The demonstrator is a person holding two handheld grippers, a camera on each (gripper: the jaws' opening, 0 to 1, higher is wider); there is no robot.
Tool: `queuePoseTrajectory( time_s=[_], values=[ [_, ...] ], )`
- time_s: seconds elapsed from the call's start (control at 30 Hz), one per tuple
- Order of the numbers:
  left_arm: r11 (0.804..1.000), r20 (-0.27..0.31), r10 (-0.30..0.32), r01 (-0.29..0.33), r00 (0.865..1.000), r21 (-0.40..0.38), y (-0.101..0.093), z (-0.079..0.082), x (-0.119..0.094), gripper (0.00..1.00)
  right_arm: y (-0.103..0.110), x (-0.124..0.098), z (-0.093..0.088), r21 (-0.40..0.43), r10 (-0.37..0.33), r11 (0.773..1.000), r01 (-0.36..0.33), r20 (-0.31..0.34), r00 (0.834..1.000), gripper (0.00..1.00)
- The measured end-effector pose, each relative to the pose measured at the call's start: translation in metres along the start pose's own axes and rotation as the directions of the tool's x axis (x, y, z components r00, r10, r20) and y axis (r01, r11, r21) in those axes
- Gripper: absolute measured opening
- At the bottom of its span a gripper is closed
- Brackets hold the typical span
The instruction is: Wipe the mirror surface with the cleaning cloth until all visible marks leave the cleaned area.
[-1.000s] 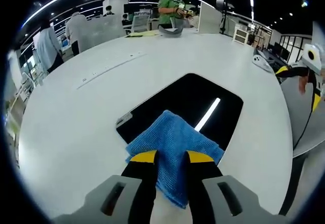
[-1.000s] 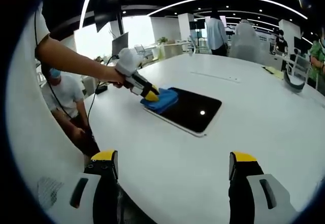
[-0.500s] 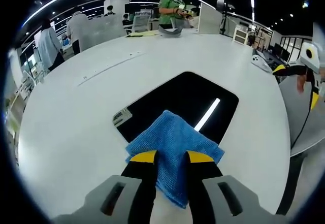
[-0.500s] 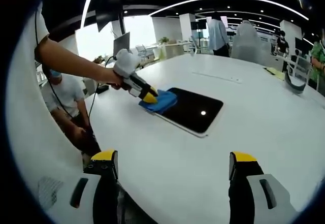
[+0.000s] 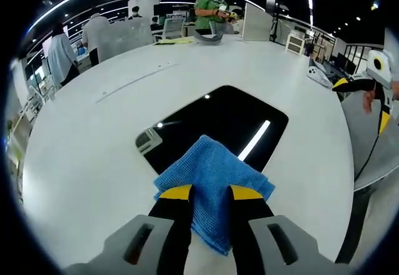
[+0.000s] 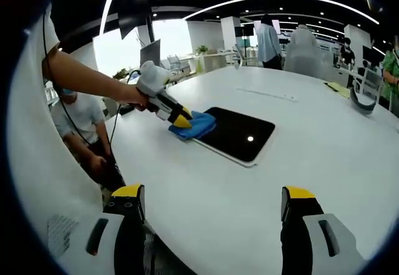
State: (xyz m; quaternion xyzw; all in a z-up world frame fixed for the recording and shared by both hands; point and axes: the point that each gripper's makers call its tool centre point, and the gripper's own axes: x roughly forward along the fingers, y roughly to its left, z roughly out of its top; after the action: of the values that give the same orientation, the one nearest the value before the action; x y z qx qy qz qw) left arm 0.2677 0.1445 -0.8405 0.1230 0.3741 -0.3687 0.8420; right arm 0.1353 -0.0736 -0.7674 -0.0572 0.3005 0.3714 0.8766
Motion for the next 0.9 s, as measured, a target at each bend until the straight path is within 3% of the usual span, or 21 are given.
queuePoseTrajectory(
  time_s=[0.77,0.9],
  values=[
    [1.0,-0.004,0.0,0.0,1.0,-0.003,-0.0087,-0.0063,-0.0055,0.2,0.002,0.0004,-0.002,0.005,0.007,1.0,-0.007,0.0,1.0,0.9],
    [0.999,-0.03,-0.012,0.013,0.999,0.041,-0.0097,-0.0059,-0.0068,0.2,0.0017,-0.0001,-0.0016,0.006,0.006,1.0,-0.006,0.002,1.0,0.9]
  ],
)
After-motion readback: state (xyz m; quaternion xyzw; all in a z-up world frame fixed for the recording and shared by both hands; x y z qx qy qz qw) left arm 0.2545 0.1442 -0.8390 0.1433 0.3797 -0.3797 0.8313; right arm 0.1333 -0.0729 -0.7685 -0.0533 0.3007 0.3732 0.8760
